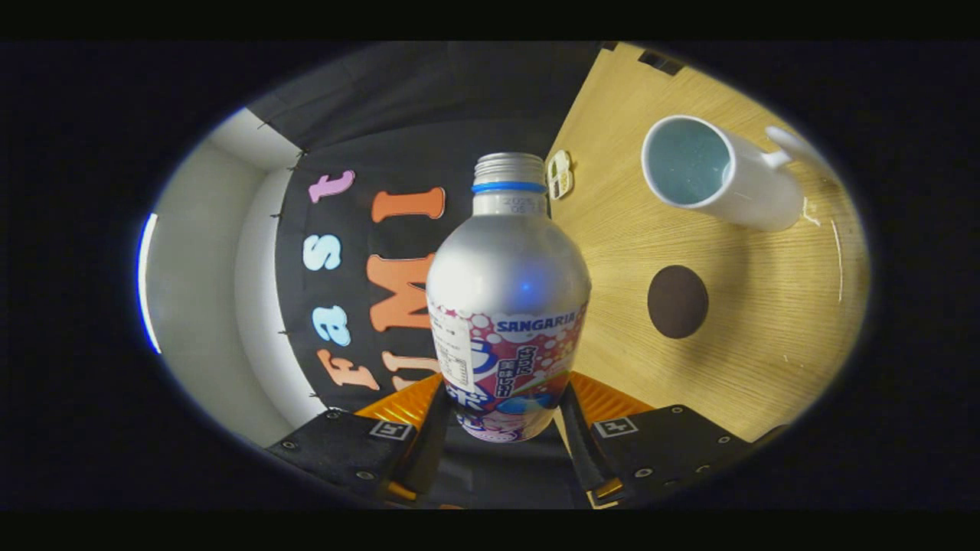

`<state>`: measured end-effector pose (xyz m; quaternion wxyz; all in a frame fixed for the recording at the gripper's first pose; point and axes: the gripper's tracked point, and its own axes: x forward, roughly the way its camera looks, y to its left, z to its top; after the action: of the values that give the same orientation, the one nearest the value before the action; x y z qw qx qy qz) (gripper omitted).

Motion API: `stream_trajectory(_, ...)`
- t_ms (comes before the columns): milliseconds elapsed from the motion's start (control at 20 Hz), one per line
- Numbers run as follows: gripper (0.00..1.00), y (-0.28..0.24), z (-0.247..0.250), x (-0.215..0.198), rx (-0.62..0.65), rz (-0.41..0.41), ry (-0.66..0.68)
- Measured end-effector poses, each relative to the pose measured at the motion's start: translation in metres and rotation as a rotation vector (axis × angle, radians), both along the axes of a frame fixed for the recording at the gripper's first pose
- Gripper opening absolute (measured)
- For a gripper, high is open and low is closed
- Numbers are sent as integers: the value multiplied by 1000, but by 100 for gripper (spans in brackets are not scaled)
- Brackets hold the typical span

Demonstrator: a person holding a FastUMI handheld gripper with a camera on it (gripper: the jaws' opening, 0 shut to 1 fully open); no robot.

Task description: Take the bottle from table, then pour the juice into the cup, finally place the bottle on the coaster

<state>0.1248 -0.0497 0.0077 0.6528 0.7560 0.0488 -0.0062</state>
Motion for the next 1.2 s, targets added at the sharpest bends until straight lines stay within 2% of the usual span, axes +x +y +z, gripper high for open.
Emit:
stream_trajectory(300, 71, -8, 2, 2, 85, -20, 27)
stream_trajectory(1200, 71, -16, 19, 6, 235, -45, 40)
